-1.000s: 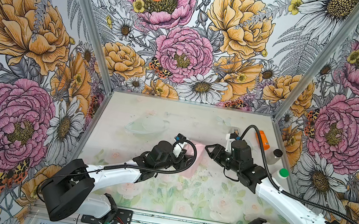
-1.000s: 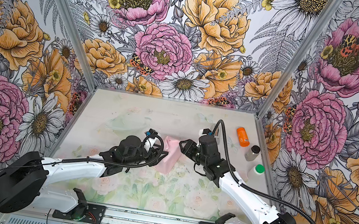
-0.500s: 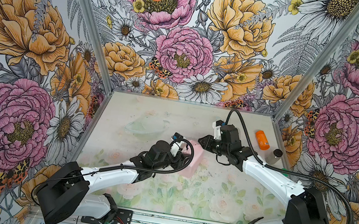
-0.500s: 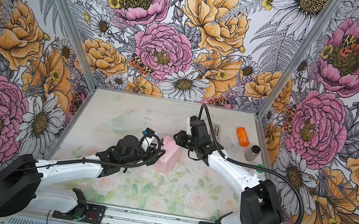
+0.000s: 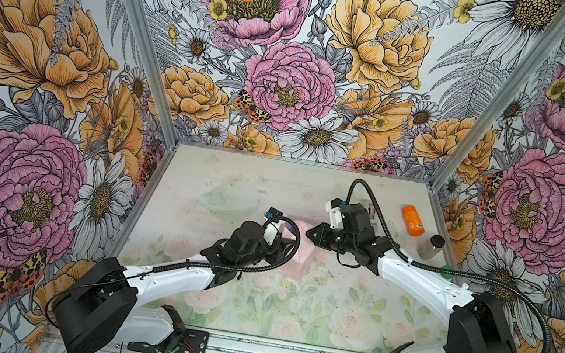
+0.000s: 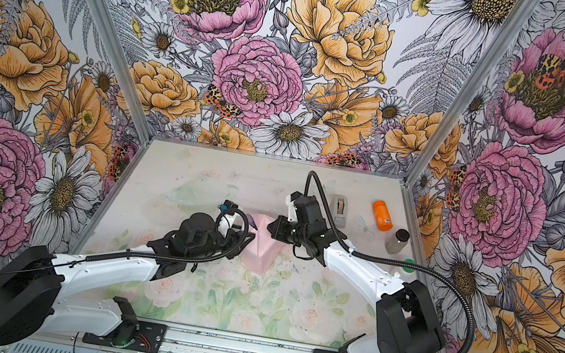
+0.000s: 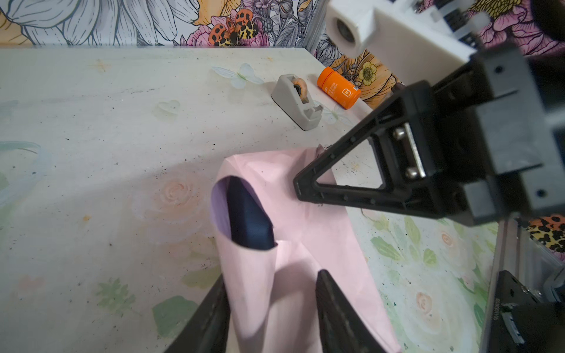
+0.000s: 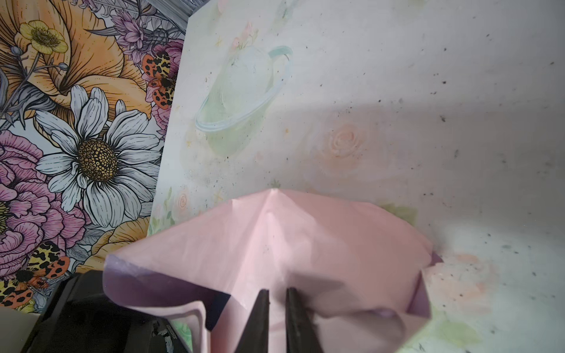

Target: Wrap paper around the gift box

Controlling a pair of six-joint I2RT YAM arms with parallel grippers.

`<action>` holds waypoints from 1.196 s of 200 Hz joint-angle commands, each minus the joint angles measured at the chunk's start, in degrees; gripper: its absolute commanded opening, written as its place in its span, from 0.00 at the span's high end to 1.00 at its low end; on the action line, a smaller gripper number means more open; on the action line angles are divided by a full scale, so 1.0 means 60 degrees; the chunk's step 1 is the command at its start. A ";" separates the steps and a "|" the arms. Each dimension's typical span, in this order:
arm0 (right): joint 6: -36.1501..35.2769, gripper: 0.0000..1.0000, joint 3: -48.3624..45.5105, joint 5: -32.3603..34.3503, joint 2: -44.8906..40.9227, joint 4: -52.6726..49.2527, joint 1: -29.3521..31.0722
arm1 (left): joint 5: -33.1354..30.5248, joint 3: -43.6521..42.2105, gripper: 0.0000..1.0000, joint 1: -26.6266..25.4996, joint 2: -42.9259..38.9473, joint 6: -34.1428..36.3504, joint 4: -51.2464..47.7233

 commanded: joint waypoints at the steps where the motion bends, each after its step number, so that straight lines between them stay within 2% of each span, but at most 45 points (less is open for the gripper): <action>1: 0.0094 0.86 -0.0339 0.0008 -0.0159 -0.0255 0.0075 | 0.0131 0.0159 0.53 0.0098 0.0085 0.0155 0.0543; 75: 0.0168 0.87 -0.0465 0.0098 -0.0078 -0.0241 0.0056 | 0.1244 0.0908 0.53 -0.0052 0.1089 0.0466 0.0844; 132: 0.0257 0.87 -0.0407 0.0122 -0.0221 -0.0226 0.0001 | 0.1319 0.0816 0.52 -0.0445 0.1427 0.0317 0.0884; 167: 0.0403 0.83 -0.0364 0.0010 -0.0400 -0.0191 -0.0028 | 0.1258 0.0542 0.51 -0.0614 0.1587 0.0139 0.1046; 200: 0.0552 0.73 -0.0373 0.0117 -0.1276 -0.0217 -0.0223 | 0.1223 0.0327 0.49 -0.0651 0.1848 0.0108 0.1074; 228: 0.0805 0.47 -0.0622 0.0862 -0.2251 -0.0570 -0.0436 | 0.1219 0.0159 0.49 -0.0655 0.1944 0.0097 0.1074; 239: 0.0867 0.40 -0.0694 0.1311 -0.2515 -0.0969 -0.0451 | 0.1212 0.0105 0.49 -0.0665 0.1942 0.0093 0.1074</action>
